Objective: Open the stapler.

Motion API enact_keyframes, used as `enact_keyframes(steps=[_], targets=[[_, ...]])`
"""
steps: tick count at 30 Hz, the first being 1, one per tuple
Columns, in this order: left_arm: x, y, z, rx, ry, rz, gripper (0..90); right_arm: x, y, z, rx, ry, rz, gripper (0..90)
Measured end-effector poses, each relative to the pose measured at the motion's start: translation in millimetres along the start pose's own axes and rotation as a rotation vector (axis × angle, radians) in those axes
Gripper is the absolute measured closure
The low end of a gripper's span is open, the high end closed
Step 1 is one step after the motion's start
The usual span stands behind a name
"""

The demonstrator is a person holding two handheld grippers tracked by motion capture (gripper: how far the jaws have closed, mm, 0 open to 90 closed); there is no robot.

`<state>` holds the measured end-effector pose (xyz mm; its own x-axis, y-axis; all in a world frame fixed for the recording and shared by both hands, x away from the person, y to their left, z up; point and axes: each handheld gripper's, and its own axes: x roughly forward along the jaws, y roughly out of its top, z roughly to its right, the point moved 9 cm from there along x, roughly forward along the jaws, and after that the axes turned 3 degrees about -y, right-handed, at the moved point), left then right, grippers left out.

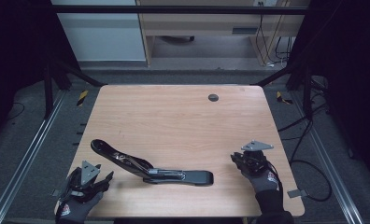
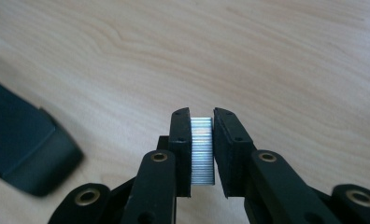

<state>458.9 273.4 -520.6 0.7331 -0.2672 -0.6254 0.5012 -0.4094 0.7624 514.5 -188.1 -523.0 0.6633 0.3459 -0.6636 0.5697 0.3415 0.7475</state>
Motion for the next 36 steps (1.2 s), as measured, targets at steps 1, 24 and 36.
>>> enact_keyframes(steps=[1, 24, 36], targets=[[0.0, 0.0, 0.0, 0.001, 0.000, 0.000, 44.7, -1.9, -4.4, -1.6, -0.005, 0.009, -0.003, 78.0], [0.9, -0.9, 0.9, -0.007, -0.006, -0.006, 44.7, -0.3, -39.6, -10.4, -0.045, 0.018, -0.109, 77.8], [1.0, -1.0, 1.0, -0.008, -0.007, -0.007, 44.6, 4.0, -44.8, -8.9, -0.059, 0.016, -0.135, 77.6]])
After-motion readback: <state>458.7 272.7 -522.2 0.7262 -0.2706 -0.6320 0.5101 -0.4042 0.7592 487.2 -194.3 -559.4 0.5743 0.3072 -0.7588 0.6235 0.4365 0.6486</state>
